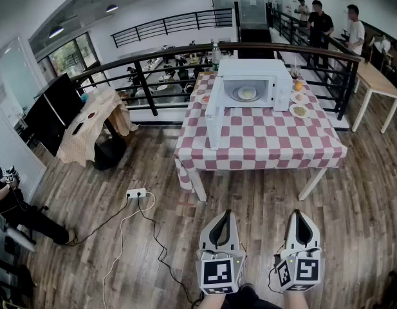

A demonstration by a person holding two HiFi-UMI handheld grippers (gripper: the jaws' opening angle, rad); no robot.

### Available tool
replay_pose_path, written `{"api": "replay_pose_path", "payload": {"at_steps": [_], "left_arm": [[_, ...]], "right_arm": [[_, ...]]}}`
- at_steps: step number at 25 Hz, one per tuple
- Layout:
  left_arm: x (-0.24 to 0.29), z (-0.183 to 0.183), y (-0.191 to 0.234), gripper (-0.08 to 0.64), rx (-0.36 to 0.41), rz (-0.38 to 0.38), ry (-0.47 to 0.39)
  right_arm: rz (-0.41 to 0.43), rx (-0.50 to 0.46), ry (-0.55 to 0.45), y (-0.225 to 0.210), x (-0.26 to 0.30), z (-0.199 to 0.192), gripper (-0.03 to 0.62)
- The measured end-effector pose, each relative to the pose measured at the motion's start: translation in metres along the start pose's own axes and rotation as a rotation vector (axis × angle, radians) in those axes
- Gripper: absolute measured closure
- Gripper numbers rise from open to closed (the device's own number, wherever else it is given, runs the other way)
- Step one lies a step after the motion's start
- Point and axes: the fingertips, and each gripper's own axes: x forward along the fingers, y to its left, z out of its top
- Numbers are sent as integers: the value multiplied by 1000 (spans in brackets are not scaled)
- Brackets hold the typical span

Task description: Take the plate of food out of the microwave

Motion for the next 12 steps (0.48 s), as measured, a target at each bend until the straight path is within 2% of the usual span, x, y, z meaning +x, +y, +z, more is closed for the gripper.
{"api": "replay_pose_path", "payload": {"at_steps": [3,8,12], "left_arm": [[-1,-1,-1,538,-9,-4,29],[1,0,-1,538,4,-1,-15],[4,-2,-3,538,7,1,-4]], "right_arm": [[5,9,-6,1,1,-4,598],[8,12,-1,1,1,-5,598],[15,15,3,-1,4,-9,598]]}}
